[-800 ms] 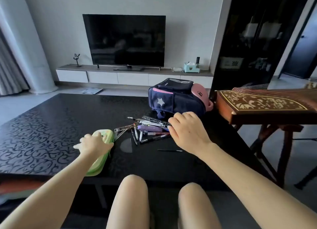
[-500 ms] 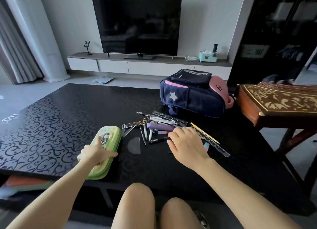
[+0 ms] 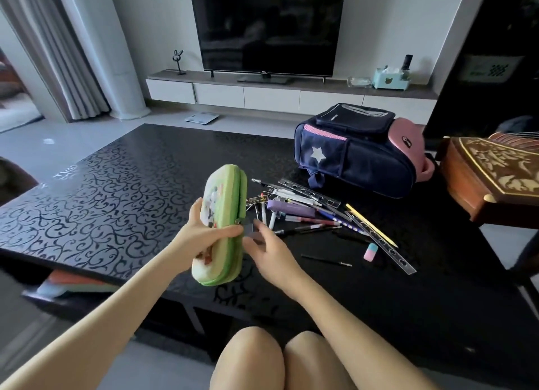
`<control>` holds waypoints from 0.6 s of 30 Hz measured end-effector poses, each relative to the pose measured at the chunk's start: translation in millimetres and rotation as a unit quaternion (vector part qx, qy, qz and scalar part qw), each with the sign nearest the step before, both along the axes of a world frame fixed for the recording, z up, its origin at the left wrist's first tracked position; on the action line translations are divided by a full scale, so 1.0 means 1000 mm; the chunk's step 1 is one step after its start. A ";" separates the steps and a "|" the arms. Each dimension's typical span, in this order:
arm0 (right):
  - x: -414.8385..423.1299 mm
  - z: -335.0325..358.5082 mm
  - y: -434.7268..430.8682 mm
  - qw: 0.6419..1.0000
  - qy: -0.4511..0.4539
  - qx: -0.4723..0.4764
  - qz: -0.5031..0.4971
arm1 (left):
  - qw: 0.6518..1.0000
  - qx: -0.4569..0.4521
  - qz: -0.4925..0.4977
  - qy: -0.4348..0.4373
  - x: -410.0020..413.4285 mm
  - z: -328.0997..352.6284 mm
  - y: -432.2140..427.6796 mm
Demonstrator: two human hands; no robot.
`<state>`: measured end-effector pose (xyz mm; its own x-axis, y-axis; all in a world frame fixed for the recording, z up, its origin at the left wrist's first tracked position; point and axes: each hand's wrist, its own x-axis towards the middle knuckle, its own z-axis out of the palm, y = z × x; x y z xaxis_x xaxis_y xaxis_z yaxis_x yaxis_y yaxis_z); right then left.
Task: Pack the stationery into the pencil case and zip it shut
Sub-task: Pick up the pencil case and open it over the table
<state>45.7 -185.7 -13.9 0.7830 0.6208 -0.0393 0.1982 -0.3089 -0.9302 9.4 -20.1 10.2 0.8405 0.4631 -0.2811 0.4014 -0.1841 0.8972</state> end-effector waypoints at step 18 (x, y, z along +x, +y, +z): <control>-0.017 0.006 -0.066 0.832 -0.475 -0.242 -0.153 | 0.997 0.066 -0.032 0.007 0.039 0.016 -0.097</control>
<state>29.2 -251.8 -8.3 0.7224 0.4774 0.5003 0.6156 -0.7735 -0.1508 48.4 -116.9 25.8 0.8661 0.4419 -0.2335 0.3977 -0.3265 0.8574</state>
